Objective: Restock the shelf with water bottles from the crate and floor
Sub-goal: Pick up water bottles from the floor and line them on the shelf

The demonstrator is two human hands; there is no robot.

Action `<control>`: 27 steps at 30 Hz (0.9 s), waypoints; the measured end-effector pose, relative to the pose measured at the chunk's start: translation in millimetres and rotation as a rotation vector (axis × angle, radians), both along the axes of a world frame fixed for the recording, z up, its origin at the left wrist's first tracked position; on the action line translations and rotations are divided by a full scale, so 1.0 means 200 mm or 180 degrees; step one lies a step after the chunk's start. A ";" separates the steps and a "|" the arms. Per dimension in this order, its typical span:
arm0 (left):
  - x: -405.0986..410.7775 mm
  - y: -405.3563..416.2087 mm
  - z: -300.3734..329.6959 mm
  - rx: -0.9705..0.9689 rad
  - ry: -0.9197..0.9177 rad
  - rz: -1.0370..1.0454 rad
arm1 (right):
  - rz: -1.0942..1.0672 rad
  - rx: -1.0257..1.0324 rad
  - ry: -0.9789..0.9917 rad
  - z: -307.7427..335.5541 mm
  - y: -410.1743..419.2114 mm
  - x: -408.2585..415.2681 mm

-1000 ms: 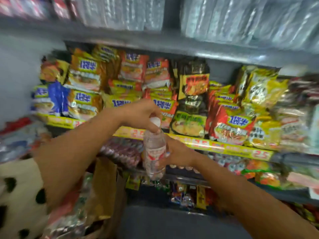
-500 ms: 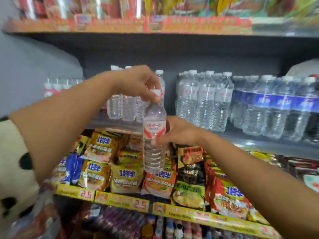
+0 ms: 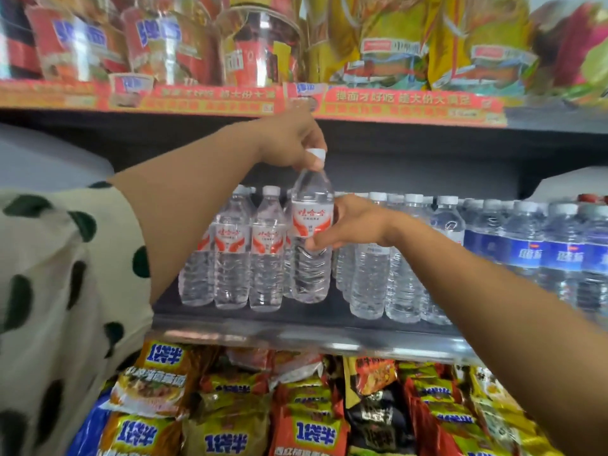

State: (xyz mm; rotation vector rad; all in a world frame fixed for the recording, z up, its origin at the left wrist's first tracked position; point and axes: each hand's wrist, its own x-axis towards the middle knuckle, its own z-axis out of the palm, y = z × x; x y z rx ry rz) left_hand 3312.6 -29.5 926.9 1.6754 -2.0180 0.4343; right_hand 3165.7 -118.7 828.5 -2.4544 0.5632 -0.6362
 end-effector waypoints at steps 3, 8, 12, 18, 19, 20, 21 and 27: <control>0.04 -0.12 -0.04 -0.0036 -0.0083 -0.0047 | -0.0094 0.0034 -0.0026 -0.04 -0.12 0.07; 0.11 -0.27 -0.12 -0.0007 -0.0201 0.0019 | -0.0158 0.0203 0.0042 -0.12 -0.26 0.15; 0.14 -0.35 -0.17 0.0142 -0.0426 0.0085 | -0.0110 0.0386 0.0125 -0.17 -0.31 0.19; 0.17 -0.38 -0.19 0.0217 -0.0531 0.0257 | -0.0143 0.0548 0.0148 -0.20 -0.32 0.23; 0.16 -0.37 -0.19 0.0244 -0.0538 0.0282 | -0.0129 0.0579 0.0154 -0.20 -0.31 0.24; 0.16 -0.37 -0.18 0.0274 -0.0538 0.0303 | -0.0115 0.0613 0.0166 -0.19 -0.31 0.24; 0.16 -0.37 -0.18 0.0301 -0.0538 0.0326 | -0.0099 0.0645 0.0180 -0.19 -0.30 0.24; 0.17 -0.36 -0.20 0.0215 -0.0340 0.0437 | -0.0152 0.0726 0.0237 -0.19 -0.29 0.25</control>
